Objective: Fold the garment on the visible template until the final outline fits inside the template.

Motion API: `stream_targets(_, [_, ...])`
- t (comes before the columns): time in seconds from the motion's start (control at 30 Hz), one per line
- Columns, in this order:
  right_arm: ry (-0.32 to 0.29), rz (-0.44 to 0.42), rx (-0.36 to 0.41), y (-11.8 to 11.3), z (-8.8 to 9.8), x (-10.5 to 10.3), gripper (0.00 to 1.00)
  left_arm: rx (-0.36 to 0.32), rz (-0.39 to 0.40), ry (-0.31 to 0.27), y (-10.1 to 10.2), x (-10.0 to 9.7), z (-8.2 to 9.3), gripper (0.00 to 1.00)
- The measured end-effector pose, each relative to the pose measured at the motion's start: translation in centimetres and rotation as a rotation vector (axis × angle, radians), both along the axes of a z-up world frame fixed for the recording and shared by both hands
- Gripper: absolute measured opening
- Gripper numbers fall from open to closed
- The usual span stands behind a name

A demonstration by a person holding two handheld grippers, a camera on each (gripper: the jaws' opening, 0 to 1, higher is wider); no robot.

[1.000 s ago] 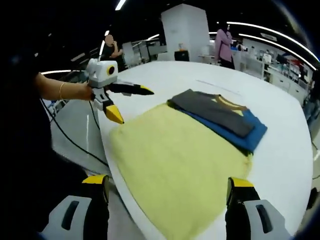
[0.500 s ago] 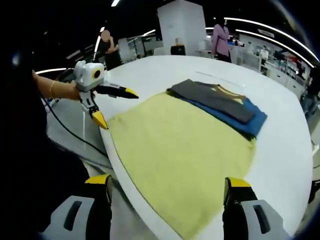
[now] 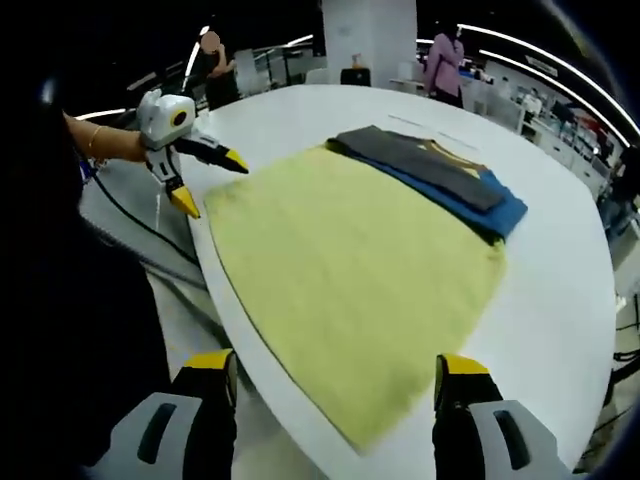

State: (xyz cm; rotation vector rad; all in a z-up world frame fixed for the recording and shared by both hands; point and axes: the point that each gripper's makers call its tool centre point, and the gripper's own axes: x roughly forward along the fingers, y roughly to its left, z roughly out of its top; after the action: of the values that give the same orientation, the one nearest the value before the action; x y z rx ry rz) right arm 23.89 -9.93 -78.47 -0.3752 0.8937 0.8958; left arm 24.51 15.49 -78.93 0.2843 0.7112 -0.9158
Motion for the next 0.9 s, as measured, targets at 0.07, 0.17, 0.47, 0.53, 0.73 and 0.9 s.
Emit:
stream_targets(0.07, [0.006,0.002,-0.013,-0.3,-0.3,-0.1,0.74,0.014,-0.006,0.001,0.2,-0.3,-0.3,0.59])
stream_targets(0.17, [0.007,0.016,-0.035,-0.6,-0.8,-0.3,0.70,0.046,-0.011,0.010,0.8,-0.7,-0.7,0.55])
stream_targets(0.47, [0.024,0.045,-0.090,-1.4,-1.9,-0.6,0.56,0.098,-0.037,0.017,1.4,-1.0,-1.3,0.45])
stream_targets(0.53, [0.017,0.064,-0.115,-1.5,-2.2,-0.7,0.55,0.116,-0.053,0.021,1.4,-1.2,-1.5,0.42])
stream_targets(0.73, [-0.001,0.081,-0.132,-1.7,-2.3,-0.4,0.50,0.144,-0.072,0.001,1.5,-1.3,-1.6,0.41])
stream_targets(0.9, [0.000,0.082,-0.131,-1.8,-2.3,-0.3,0.46,0.155,-0.071,0.006,1.6,-1.2,-1.6,0.39])
